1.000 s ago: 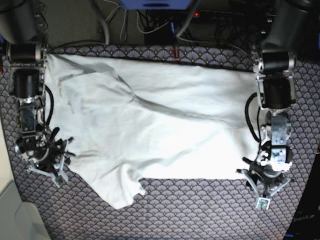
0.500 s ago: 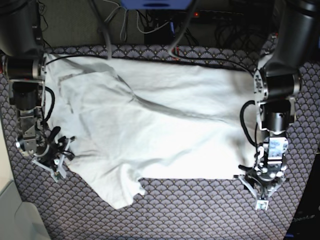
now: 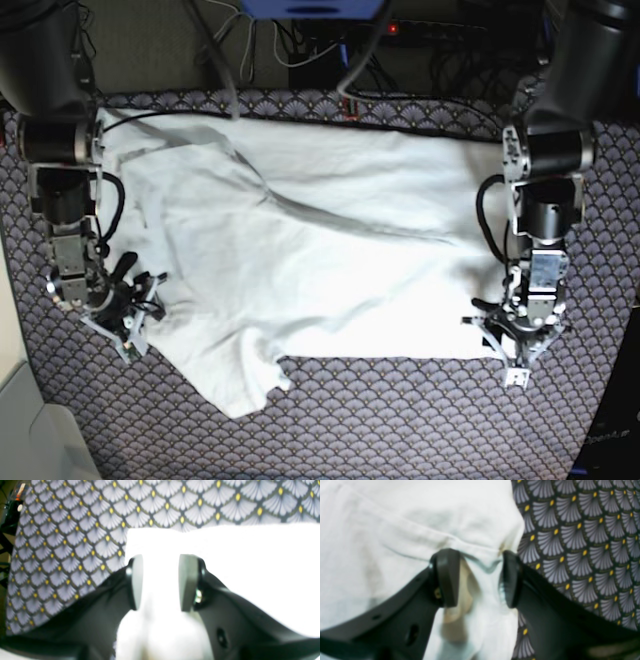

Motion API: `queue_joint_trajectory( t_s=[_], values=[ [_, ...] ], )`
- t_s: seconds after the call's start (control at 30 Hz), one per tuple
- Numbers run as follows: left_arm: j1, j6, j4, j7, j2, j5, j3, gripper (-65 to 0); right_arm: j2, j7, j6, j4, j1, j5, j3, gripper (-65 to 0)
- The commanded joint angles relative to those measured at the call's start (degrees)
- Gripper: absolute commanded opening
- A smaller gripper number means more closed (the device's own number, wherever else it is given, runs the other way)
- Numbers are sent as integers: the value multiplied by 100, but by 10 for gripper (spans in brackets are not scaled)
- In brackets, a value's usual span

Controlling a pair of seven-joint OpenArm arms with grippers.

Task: Fold the T-shirt properly
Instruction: 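Lower both grippers onto the hem corners of the white T-shirt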

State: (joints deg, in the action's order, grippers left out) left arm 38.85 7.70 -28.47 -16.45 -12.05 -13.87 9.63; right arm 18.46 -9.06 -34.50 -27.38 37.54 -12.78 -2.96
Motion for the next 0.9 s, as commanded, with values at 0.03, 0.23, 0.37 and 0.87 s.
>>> queue_joint_trajectory(
  t_s=[0.03, 0.23, 0.37, 0.87],
  values=[
    [198, -28, -76, 128, -39, 2, 0, -420, 57, 207, 8, 193, 119, -46, 10, -469],
    [216, -28, -76, 137, -56, 2, 9, -420, 75, 365, 8, 316, 83, -46, 2, -648],
    [348, -36, 29, 330, -74, 2, 158, -420, 93, 365, 8, 316, 83, -54, 2, -650],
    [761, -247, 1137, 1122, -346, 2, 984, -420, 93, 357, 8, 307, 75, -54, 2, -650]
  ],
)
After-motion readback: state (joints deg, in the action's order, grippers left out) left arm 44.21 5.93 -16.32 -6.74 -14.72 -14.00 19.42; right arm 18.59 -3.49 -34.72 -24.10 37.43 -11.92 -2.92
